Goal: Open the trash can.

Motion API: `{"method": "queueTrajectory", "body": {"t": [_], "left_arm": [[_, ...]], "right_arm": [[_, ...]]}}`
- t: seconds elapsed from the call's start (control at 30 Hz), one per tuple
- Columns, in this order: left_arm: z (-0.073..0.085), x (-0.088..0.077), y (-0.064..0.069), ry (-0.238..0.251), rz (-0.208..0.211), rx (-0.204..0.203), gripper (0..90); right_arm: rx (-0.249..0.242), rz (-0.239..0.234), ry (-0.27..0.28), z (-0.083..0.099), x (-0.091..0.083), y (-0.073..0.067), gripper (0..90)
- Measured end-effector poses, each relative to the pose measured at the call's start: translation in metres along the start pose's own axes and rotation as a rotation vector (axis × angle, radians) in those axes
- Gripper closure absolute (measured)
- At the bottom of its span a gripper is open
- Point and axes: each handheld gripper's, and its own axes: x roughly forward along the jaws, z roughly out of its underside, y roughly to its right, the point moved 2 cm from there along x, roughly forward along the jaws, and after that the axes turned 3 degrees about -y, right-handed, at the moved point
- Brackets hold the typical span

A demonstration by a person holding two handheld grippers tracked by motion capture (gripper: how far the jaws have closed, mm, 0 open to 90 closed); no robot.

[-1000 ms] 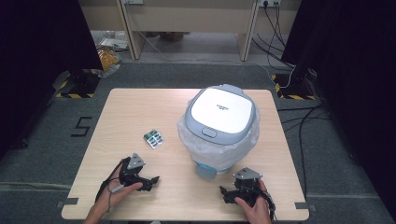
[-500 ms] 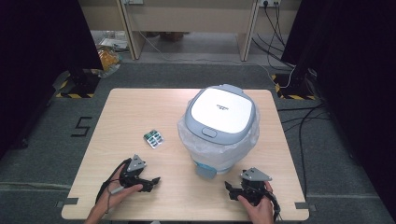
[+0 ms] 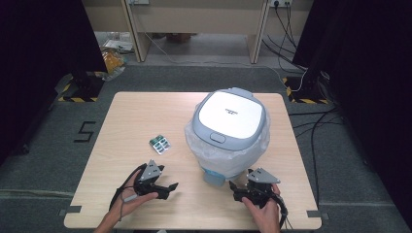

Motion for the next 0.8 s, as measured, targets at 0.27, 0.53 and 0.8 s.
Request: {"method": "queueTrajectory", "body": {"t": [0.27, 0.53, 0.8], "left_arm": [[-0.014, 0.010, 0.012, -0.003, 0.024, 0.052, 15.2], [-0.022, 0.012, 0.016, 0.011, 0.030, 0.066, 15.2], [-0.023, 0.018, 0.022, -0.003, 0.049, 0.084, 15.2]], "right_arm": [[0.019, 0.085, 0.018, -0.009, 0.012, -0.012, 12.3], [0.030, 0.063, 0.012, -0.011, 0.021, -0.003, 5.6], [-0.037, 0.001, 0.010, -0.015, 0.026, 0.013, 5.4]]}}
